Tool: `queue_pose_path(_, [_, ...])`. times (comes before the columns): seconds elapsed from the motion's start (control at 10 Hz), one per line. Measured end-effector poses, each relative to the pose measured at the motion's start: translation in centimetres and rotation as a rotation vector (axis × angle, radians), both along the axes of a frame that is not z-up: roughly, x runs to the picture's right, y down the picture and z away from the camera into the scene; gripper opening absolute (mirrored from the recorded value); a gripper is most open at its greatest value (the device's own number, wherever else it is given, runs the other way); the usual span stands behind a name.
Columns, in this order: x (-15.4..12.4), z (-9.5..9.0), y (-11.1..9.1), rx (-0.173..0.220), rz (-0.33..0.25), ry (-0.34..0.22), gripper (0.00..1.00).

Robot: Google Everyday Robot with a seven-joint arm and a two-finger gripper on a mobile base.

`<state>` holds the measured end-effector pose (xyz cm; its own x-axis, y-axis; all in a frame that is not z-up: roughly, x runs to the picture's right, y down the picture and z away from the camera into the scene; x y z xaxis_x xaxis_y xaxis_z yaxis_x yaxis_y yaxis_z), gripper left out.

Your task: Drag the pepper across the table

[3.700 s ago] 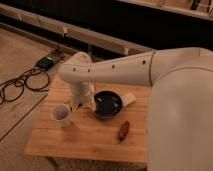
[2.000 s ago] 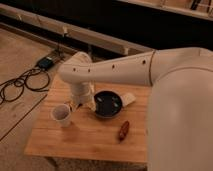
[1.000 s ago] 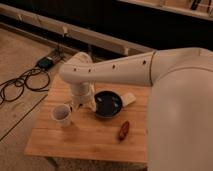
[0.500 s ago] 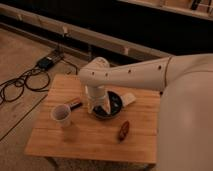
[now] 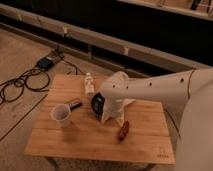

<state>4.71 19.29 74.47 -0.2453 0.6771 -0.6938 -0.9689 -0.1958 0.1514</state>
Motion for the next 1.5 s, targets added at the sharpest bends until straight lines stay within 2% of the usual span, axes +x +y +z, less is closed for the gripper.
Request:
queue_pose_path(0.3, [2.1,0.9,3.8,-0.026,0.061,0.008,0.65])
queue_pose_path(0.6, [3.7,2.0,5.8,-0.029,0.095,0.013,0.65])
queue_pose_path(1.3, [4.5,5.0,6.4,-0.043,0.064,0.002,0.65])
queue_pose_path(1.4, [4.5,5.1,6.5,-0.046,0.064,0.002,0.63])
queue_pose_path(1.5, [4.5,5.2,6.6,-0.049,0.066,0.003,0.55])
